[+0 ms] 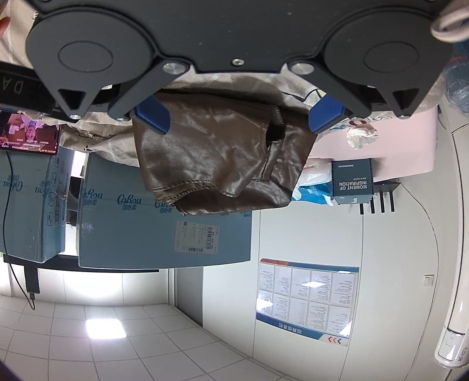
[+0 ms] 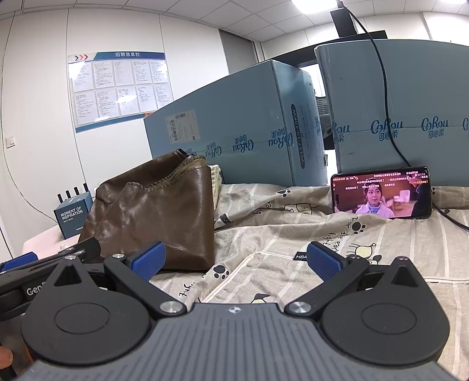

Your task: Fold clothes

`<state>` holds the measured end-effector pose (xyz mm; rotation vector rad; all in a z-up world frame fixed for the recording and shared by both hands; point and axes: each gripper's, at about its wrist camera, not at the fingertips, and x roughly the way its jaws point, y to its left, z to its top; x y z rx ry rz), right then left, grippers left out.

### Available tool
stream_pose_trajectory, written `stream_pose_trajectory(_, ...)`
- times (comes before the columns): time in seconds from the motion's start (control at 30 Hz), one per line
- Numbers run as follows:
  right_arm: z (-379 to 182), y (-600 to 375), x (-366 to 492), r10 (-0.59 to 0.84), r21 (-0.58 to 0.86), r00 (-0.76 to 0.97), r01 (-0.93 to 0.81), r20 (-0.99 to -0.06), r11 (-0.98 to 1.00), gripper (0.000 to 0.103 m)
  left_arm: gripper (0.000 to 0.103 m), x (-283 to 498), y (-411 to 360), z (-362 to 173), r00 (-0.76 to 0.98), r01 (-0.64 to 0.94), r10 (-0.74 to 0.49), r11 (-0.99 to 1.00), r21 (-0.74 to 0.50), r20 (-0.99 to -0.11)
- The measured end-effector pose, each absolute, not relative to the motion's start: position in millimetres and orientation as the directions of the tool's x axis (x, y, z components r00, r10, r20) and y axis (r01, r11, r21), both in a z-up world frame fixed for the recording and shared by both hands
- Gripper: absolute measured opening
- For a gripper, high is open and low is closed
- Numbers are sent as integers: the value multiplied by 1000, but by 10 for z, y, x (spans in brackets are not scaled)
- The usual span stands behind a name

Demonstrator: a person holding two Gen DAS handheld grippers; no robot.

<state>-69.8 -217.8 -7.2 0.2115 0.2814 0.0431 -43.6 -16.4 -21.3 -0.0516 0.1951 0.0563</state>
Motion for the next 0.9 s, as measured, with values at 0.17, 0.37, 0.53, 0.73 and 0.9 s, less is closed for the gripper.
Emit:
stream_pose_trajectory(0.17, -78, -2177, -693, 70, 212, 959, -11, -274, 977, 103, 103, -440, -164, -212, 980, -62, 53, 997, -46, -194)
stream_pose_trajectory(0.37, -87, -2171, -693, 77, 211, 958, -17, -276, 977, 103, 103, -424, -134, -215, 978, -74, 63, 996, -53, -201)
stream_pose_trajectory(0.53, -93, -2161, -688, 80, 208, 957, -21, -277, 978, 103, 103, -423, -139, -221, 977, -74, 62, 996, -50, -203)
stream_pose_trajectory(0.73, -94, -2162, -688, 79, 207, 958, -21, -276, 978, 103, 103, -417, -134, -214, 977, -75, 64, 996, -50, -205)
stream_pose_trajectory(0.9, -93, -2168, -686, 79, 208, 958, -21, -277, 978, 103, 103, -421, -135, -209, 978, -72, 61, 996, -48, -202)
